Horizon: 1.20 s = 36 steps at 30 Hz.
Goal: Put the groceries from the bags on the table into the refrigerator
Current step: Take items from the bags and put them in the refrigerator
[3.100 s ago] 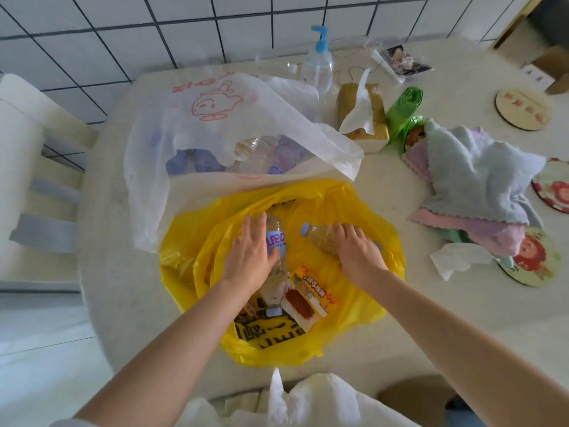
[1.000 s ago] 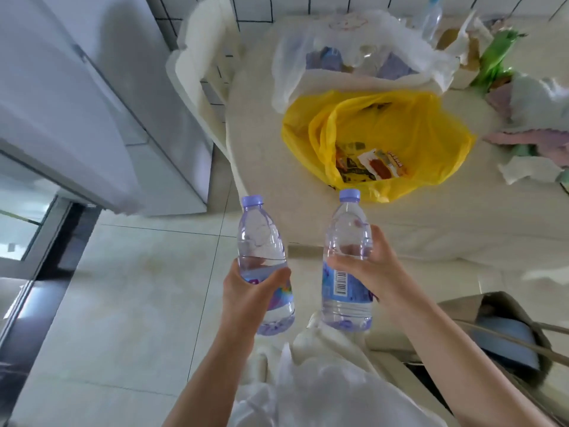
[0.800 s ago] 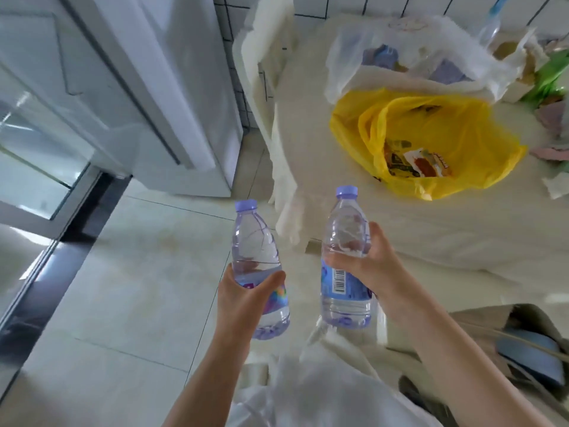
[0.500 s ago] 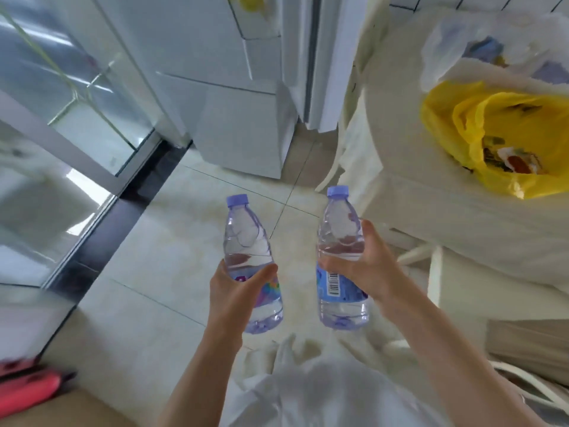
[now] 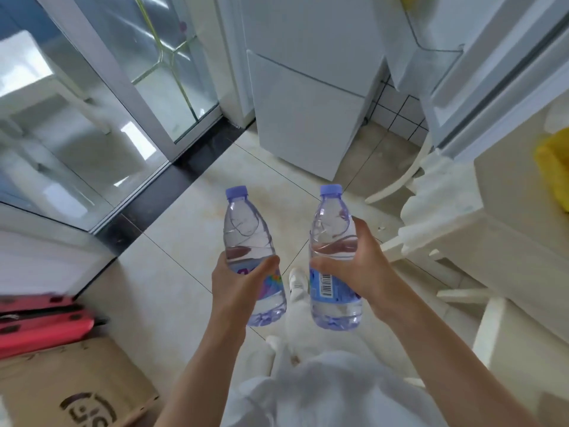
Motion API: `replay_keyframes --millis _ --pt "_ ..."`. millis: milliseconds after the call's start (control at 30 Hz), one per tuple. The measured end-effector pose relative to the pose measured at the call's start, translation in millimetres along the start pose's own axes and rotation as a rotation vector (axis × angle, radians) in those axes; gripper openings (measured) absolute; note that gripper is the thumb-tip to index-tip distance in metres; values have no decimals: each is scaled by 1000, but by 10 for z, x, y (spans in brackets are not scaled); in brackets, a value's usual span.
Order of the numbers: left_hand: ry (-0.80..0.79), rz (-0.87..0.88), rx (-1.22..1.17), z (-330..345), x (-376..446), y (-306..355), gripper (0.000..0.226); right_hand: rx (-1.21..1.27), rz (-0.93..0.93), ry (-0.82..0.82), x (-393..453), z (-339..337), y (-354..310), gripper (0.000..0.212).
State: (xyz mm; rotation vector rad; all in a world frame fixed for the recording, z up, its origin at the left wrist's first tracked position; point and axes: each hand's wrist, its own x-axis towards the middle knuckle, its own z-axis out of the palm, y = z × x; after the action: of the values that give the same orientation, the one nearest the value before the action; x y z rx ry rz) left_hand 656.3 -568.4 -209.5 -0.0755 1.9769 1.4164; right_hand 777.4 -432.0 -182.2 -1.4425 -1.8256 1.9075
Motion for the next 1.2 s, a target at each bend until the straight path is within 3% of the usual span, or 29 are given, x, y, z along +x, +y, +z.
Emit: replay_keyframes --millis 233,667,1033,1200 --pt "39 37 -37 143 865 636 49 -26 -67 0 887 175 -636 74" --pt "-59 172 -62 534 2313 2004 44 -86 -190 86 2393 247 -1860 81" --pt "-267 226 104 712 3810 3136 43 32 -183 319 3636 546 -2794 82" --pt "-347 346 193 803 4426 3777 52 115 -221 451 4096 641 -3247 82"
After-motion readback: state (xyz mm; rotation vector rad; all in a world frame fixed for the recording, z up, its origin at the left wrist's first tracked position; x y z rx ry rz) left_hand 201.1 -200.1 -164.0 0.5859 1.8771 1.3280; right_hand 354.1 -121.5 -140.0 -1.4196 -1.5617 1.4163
